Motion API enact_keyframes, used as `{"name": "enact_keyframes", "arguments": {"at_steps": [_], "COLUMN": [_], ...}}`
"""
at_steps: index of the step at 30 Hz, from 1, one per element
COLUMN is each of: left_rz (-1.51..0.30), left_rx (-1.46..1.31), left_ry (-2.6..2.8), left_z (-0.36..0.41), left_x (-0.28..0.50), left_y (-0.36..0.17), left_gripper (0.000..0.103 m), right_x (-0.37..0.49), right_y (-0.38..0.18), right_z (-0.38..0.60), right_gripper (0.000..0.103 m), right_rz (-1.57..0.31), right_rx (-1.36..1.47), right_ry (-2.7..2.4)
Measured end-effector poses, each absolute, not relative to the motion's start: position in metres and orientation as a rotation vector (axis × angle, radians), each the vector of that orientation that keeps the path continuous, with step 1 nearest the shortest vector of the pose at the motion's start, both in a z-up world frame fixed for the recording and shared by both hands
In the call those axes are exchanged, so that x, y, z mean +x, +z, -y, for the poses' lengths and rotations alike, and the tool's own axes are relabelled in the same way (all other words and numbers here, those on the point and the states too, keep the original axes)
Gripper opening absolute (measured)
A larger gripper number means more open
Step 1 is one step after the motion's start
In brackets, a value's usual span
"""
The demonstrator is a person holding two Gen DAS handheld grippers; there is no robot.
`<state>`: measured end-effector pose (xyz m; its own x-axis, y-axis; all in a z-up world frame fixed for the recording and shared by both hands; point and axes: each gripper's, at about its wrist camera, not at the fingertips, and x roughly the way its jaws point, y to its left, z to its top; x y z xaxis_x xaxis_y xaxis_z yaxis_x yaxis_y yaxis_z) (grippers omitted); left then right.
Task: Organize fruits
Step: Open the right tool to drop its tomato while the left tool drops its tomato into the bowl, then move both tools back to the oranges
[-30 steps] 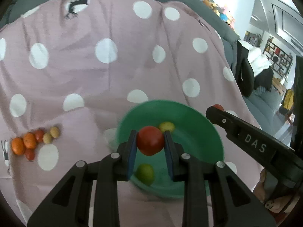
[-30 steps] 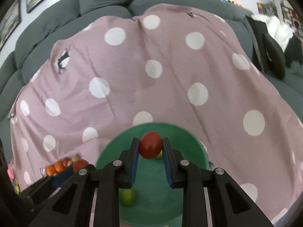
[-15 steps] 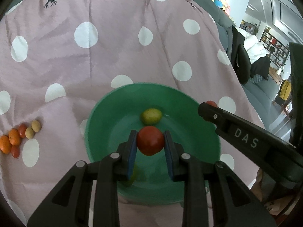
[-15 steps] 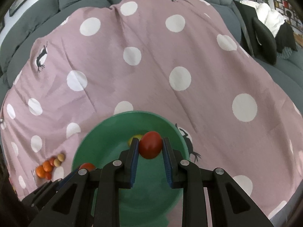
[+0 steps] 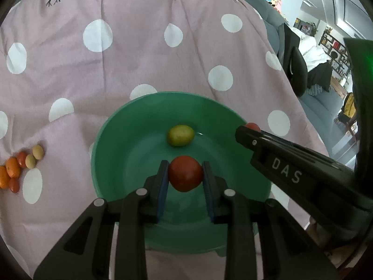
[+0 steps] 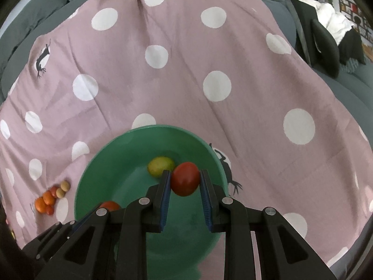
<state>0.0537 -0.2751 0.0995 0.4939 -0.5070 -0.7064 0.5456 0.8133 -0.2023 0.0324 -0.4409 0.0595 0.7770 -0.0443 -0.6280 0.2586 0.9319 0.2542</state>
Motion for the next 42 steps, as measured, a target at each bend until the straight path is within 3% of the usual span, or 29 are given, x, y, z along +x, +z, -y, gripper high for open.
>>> {"name": "enact_keyframes", "arguments": {"at_steps": [3, 6, 7, 11, 15, 25, 36, 38, 42], "left_rz": [-0.832, -0.807, -0.796, -0.768, -0.747, -0.693, -0.754, -0.767, -0.804], "left_rx": [0.046, 0.024, 0.018, -0.011, -0.045, -0.154, -0.362, -0.384, -0.45], "left_ry": [-0.633, -0.631, -0.622, -0.569, -0.459, -0.139, -0.047, -0.04, -0.109], "left_z": [0.273, 0.262, 0.256, 0.225, 0.183, 0.024, -0.076, -0.078, -0.084], "left_x": [0.052, 0.049, 0.047, 0.046, 0.047, 0.062, 0.098, 0.104, 0.123], "left_y": [0.102, 0.11, 0.113, 0.123, 0.13, 0.136, 0.1, 0.094, 0.082], "left_gripper": [0.034, 0.047, 0.052, 0.06, 0.075, 0.081, 0.074, 0.069, 0.048], "right_x": [0.034, 0.033, 0.033, 0.028, 0.026, 0.024, 0.057, 0.069, 0.106], "right_y": [0.059, 0.06, 0.062, 0.071, 0.082, 0.106, 0.093, 0.085, 0.065], "right_z": [0.44, 0.438, 0.437, 0.431, 0.419, 0.362, 0.248, 0.225, 0.182], "right_gripper": [0.029, 0.051, 0.053, 0.053, 0.053, 0.055, 0.056, 0.056, 0.056], "right_rz": [-0.682, -0.677, -0.672, -0.633, -0.595, -0.494, -0.602, -0.658, -0.79], "right_rx": [0.327, 0.314, 0.313, 0.305, 0.283, 0.219, 0.125, 0.116, 0.136], "right_ry": [-0.175, -0.182, -0.178, -0.16, -0.128, 0.105, 0.37, 0.456, 0.502]}}
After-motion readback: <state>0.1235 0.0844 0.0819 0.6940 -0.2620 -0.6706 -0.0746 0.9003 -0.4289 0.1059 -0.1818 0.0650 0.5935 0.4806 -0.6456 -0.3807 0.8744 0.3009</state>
